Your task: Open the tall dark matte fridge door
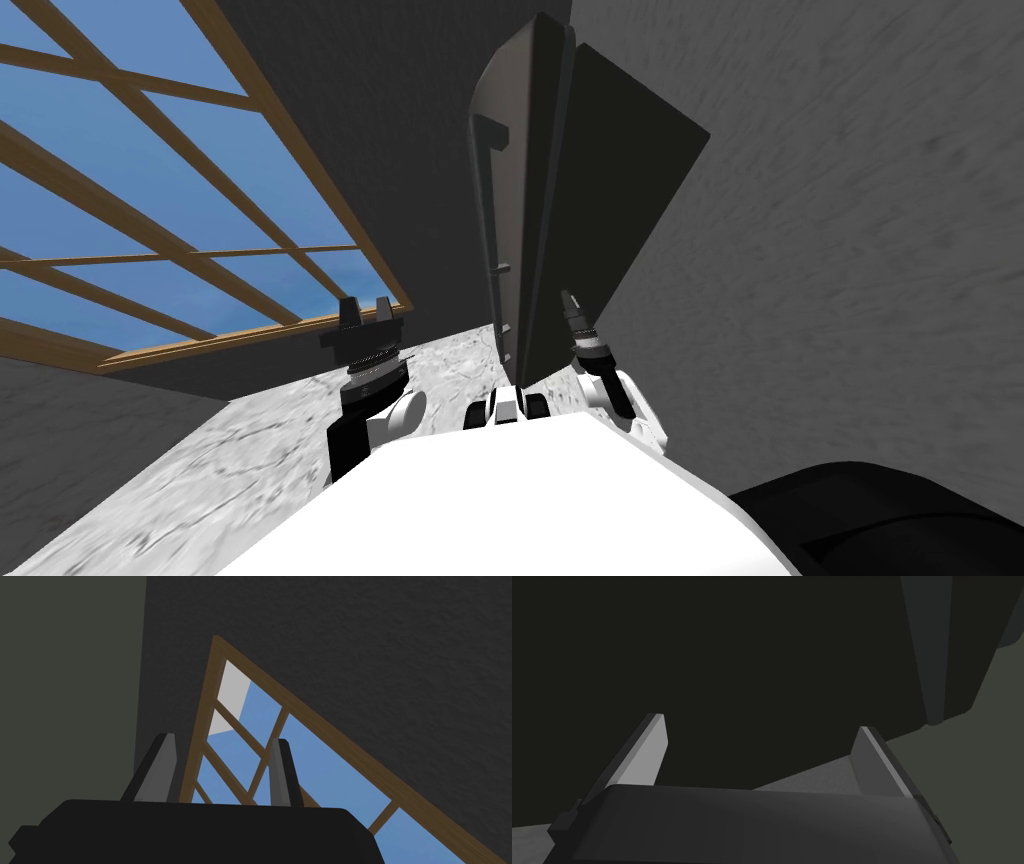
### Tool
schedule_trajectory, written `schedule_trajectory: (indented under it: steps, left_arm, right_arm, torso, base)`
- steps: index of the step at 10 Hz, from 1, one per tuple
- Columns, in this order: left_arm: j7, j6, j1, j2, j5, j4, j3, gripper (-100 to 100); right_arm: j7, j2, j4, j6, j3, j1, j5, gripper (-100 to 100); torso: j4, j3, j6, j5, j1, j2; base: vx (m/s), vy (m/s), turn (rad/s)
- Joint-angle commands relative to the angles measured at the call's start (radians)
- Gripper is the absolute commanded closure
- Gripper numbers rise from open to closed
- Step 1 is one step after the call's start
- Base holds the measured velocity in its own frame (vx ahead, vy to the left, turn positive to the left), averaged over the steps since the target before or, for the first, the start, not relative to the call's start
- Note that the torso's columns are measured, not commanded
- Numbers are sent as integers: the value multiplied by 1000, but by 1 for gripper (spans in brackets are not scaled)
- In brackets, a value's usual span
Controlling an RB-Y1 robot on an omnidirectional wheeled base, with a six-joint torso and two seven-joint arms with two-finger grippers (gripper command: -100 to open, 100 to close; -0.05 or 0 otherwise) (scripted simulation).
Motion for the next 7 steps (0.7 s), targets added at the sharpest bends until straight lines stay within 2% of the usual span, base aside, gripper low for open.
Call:
schedule_trajectory:
  steps: [1, 6, 7]
  left_arm:
    - [0, 0, 0, 0, 0, 0, 0, 0]
    - [0, 0, 0, 0, 0, 0, 0, 0]
    - [0, 0, 0, 0, 0, 0, 0, 0]
  right_arm:
    - [69, -8, 4, -5, -10, -17, 29, -100]
    - [214, -28, 18, -22, -43, -67, 112, -100]
    - [243, -28, 18, -22, -43, -67, 112, -100]
  torso:
    - [0, 0, 0, 0, 0, 0]
    - [0, 0, 0, 0, 0, 0]
    - [0, 0, 0, 0, 0, 0]
  base:
    - [22, 13, -13]
    - [21, 18, -17]
    - [19, 17, -9]
